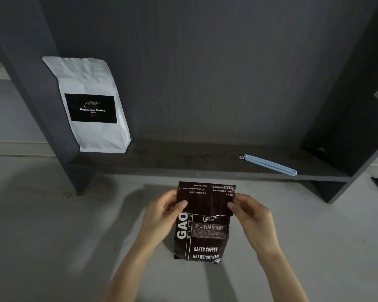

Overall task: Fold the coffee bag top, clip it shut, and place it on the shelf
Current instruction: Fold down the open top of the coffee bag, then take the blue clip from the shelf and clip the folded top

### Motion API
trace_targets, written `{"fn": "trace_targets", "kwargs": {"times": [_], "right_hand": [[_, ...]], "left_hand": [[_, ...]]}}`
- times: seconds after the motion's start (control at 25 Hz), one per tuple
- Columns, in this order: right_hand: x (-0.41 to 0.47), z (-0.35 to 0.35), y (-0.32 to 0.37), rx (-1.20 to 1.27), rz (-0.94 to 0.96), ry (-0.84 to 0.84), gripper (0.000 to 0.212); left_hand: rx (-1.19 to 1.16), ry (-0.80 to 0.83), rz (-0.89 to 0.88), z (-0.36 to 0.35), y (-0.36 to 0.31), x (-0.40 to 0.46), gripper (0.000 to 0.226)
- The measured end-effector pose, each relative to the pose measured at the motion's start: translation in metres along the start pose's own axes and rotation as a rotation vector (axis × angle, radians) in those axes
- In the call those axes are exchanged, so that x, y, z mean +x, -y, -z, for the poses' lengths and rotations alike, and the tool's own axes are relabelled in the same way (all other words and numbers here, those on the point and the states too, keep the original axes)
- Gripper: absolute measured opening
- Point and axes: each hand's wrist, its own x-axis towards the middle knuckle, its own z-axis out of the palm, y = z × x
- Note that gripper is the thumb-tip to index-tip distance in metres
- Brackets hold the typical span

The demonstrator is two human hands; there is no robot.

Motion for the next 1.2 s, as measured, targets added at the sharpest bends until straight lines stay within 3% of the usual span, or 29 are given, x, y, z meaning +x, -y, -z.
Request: {"fn": "trace_targets", "kwargs": {"times": [0.24, 0.44, 0.64, 0.84, 0.96, 1.2], "right_hand": [[0.006, -0.001, -0.002, -0.109, 0.036, -0.093, 0.019], [0.012, -0.006, -0.005, -0.119, 0.019, -0.112, 0.011], [0.017, 0.014, 0.001, -0.189, 0.058, 0.151, 0.027], [0.057, 0.05, 0.007, -0.559, 0.168, -0.043, 0.029], [0.088, 0.065, 0.004, -0.783, 0.238, -0.068, 0.036], [0.123, 0.077, -0.01, -1.072, 0.089, -0.023, 0.042]], "left_hand": [[-0.064, -0.155, 0.002, -0.013, 0.01, 0.01, 0.025], [0.005, -0.156, -0.009, -0.013, 0.015, 0.017, 0.021], [-0.04, -0.112, 0.025, -0.01, 0.017, 0.02, 0.022], [-0.016, -0.116, 0.03, -0.011, 0.013, 0.023, 0.022], [-0.012, -0.118, 0.032, -0.012, 0.01, 0.025, 0.024], [-0.077, -0.134, 0.073, -0.013, 0.008, 0.027, 0.024]]}}
